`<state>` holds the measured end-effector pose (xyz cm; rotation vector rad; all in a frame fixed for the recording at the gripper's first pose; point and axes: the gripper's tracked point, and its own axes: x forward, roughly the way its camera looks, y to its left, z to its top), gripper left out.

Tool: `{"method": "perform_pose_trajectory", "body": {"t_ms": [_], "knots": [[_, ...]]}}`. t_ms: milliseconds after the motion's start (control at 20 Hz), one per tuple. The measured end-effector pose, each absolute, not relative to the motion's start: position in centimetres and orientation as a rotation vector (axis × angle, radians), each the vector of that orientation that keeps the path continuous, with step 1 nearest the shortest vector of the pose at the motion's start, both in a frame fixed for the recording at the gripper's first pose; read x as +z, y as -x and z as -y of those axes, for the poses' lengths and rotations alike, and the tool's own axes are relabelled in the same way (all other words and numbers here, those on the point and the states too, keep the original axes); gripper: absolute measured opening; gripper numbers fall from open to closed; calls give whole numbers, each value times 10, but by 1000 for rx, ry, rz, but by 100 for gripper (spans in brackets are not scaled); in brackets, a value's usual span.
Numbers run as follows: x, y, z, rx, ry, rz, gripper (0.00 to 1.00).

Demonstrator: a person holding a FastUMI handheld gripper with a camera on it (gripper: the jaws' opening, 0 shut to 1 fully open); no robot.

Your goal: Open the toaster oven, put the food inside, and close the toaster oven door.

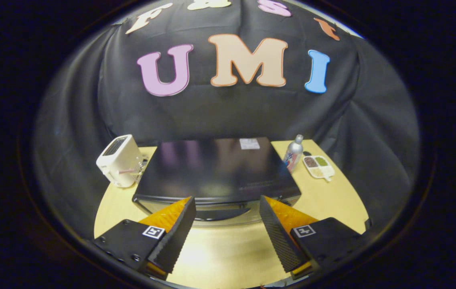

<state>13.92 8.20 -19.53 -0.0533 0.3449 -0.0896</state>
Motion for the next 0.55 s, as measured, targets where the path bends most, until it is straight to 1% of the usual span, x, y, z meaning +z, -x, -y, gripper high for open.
{"method": "perform_pose_trajectory", "body": {"t_ms": [250,550], "knots": [[-130,-133,-61,-95,65,-194,99],[-77,-118,-63,-17,35,-56,99]]}}
